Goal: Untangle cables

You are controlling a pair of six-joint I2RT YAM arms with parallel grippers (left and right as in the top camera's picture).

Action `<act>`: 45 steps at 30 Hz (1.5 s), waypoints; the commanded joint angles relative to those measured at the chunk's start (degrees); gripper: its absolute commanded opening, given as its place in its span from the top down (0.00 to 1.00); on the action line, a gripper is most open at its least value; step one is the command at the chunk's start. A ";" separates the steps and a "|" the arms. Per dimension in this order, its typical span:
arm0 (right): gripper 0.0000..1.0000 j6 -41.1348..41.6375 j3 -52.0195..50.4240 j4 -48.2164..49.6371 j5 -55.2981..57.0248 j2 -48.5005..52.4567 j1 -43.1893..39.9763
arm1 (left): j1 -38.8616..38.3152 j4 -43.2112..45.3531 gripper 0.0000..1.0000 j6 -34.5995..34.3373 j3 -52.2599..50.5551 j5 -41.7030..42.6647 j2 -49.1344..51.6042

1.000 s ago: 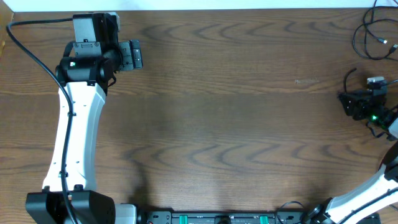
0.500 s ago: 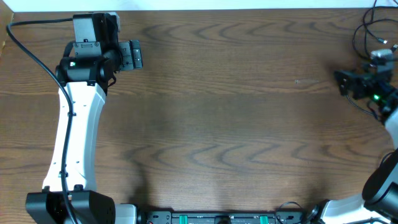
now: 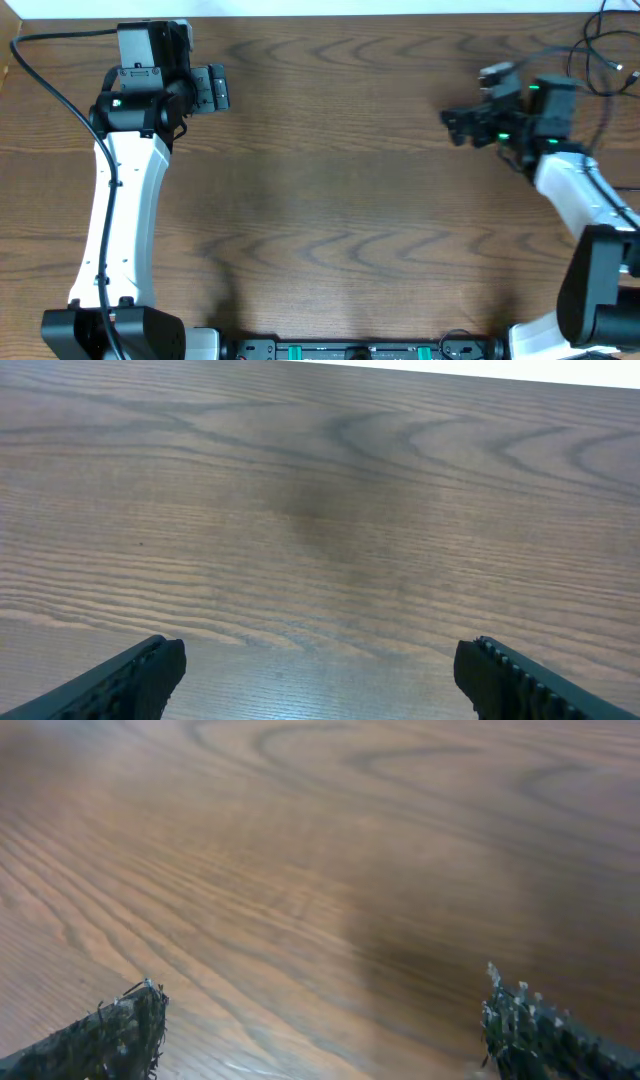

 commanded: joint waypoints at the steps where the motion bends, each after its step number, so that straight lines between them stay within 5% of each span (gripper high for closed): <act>1: 0.01 1.01 -0.15 -0.85 12.39 -0.98 4.83 | 0.24 0.00 0.08 -0.87 0.17 -0.33 -0.04; 11: 0.01 1.01 -0.15 -1.05 12.57 -0.98 11.50 | 0.24 0.00 0.08 -0.87 0.17 -0.33 -0.04; 45: 0.01 1.01 -0.15 -1.05 12.57 -0.98 11.58 | 0.24 0.00 0.08 -0.87 0.17 -0.33 -0.04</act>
